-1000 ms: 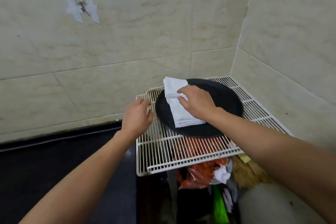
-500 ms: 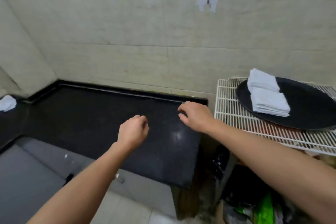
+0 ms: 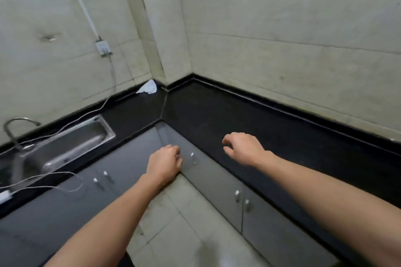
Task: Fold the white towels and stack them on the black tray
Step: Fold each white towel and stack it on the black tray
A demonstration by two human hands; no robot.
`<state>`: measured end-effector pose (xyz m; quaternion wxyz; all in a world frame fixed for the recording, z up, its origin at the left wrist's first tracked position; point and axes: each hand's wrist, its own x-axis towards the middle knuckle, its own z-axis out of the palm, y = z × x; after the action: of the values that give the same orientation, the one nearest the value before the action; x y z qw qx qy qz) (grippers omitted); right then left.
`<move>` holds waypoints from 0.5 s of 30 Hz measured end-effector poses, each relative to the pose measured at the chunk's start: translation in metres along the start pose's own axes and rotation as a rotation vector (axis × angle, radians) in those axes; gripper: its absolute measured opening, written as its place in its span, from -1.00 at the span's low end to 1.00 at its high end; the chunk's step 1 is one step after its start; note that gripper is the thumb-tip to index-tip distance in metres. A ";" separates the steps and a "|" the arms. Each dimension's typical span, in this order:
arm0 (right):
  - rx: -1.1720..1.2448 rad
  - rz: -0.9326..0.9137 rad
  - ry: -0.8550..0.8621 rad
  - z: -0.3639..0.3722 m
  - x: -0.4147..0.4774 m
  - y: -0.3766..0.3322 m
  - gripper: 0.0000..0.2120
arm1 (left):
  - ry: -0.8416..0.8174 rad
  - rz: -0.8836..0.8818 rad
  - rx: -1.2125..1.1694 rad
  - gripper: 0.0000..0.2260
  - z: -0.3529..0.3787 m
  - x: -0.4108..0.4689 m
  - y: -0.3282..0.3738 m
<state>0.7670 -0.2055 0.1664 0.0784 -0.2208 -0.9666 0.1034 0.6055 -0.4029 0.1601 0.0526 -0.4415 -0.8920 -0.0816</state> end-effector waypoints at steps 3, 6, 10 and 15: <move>0.008 -0.077 -0.042 0.018 0.043 -0.048 -0.77 | -0.016 -0.074 0.029 -0.82 -0.005 0.002 -0.063; -0.005 -0.136 -0.066 0.031 0.088 -0.077 -0.76 | -0.005 -0.138 0.011 -0.82 -0.002 0.011 -0.108; -0.020 -0.203 -0.101 0.048 0.147 -0.099 -0.72 | -0.028 -0.205 -0.011 -0.80 0.012 0.029 -0.148; -0.019 -0.263 -0.144 0.084 0.242 -0.115 -0.71 | -0.054 -0.284 -0.006 -0.78 0.030 0.085 -0.200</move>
<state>0.4879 -0.2131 0.1382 0.0196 -0.0849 -0.9913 0.0988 0.3949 -0.4503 0.1246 0.0152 -0.3131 -0.9463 -0.0788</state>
